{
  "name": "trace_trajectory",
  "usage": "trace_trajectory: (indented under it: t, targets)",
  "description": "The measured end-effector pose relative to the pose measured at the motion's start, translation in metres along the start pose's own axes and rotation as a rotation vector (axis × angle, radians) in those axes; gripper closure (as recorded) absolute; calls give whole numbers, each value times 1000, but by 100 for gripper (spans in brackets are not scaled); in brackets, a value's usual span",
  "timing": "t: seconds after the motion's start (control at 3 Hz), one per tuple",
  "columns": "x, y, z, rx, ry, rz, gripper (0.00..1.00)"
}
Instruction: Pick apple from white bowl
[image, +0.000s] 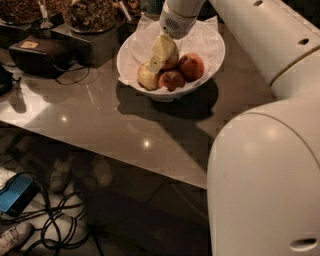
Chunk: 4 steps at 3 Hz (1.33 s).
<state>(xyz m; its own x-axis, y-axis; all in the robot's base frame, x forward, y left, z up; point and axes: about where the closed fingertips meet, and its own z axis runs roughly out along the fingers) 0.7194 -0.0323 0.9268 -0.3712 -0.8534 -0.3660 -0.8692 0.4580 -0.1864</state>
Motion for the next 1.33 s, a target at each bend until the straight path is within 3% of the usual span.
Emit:
trace_trajectory:
  t: [0.67, 1.33]
  targets:
    - [0, 0, 4, -8, 5, -6, 16]
    - [2, -1, 5, -10, 7, -5, 57]
